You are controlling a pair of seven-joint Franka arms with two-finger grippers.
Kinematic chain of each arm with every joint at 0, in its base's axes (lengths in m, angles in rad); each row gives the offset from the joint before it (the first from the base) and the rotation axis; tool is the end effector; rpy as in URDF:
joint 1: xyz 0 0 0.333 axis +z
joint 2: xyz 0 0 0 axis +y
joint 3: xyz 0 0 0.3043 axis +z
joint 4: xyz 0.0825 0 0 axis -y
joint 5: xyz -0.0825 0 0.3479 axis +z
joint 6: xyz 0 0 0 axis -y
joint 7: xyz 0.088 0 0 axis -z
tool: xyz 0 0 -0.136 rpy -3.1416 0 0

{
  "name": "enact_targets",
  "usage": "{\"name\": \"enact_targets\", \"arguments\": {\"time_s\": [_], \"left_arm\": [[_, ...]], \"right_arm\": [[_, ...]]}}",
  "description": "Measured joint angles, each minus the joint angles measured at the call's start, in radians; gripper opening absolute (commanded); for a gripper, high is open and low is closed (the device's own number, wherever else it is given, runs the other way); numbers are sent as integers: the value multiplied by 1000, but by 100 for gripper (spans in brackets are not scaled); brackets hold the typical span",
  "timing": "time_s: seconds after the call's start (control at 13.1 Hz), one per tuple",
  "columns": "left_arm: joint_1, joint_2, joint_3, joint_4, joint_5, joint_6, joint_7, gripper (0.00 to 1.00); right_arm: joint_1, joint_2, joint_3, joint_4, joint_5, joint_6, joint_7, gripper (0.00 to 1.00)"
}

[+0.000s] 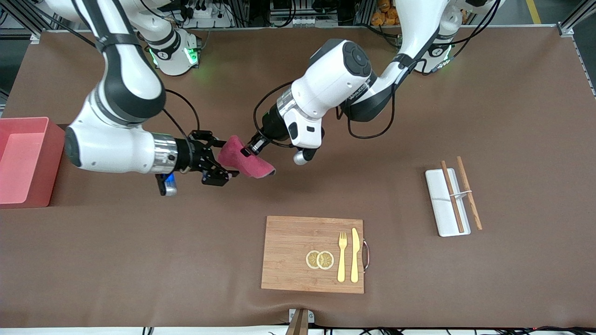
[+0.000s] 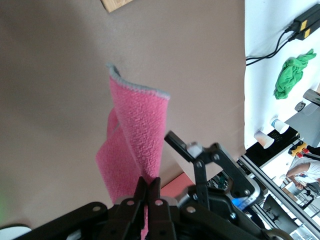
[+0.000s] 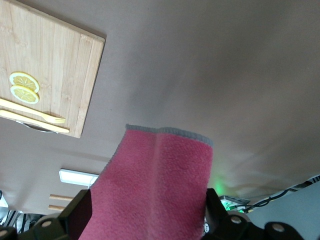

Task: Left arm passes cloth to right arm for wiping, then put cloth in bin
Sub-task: 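Hold the cloth out with the left gripper while the right gripper grasps it, then pull the cloth away with the right gripper while the left gripper withdraws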

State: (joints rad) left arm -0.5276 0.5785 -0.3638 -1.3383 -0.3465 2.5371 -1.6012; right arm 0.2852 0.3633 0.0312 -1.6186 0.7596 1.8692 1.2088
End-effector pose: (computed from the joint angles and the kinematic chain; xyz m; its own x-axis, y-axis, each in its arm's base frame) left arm 0.5125 -0.5313 0.4634 0.5426 0.6640 -0.5145 0.8241 -0.3024 0.4789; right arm 0.5684 0.2593 0.4068 0.3087 -0.6804 -0.6647 -0.9270 -0.3718 -0.0500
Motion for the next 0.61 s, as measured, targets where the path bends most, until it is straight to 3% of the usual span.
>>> {"name": "enact_targets", "arguments": {"time_s": [0.08,0.31,0.61], "left_arm": [[0,8,0,2,-3,3,0,0],[0,17,0,5,-4,9,-4,0],[0,17,-1,8,-4,9,-8,0]], "right_arm": [[1,10,-1,0,29,8,0,40],[2,25,-2,0,74,14,0,0],[13,25,-1,1,81,15,-5,0]]}}
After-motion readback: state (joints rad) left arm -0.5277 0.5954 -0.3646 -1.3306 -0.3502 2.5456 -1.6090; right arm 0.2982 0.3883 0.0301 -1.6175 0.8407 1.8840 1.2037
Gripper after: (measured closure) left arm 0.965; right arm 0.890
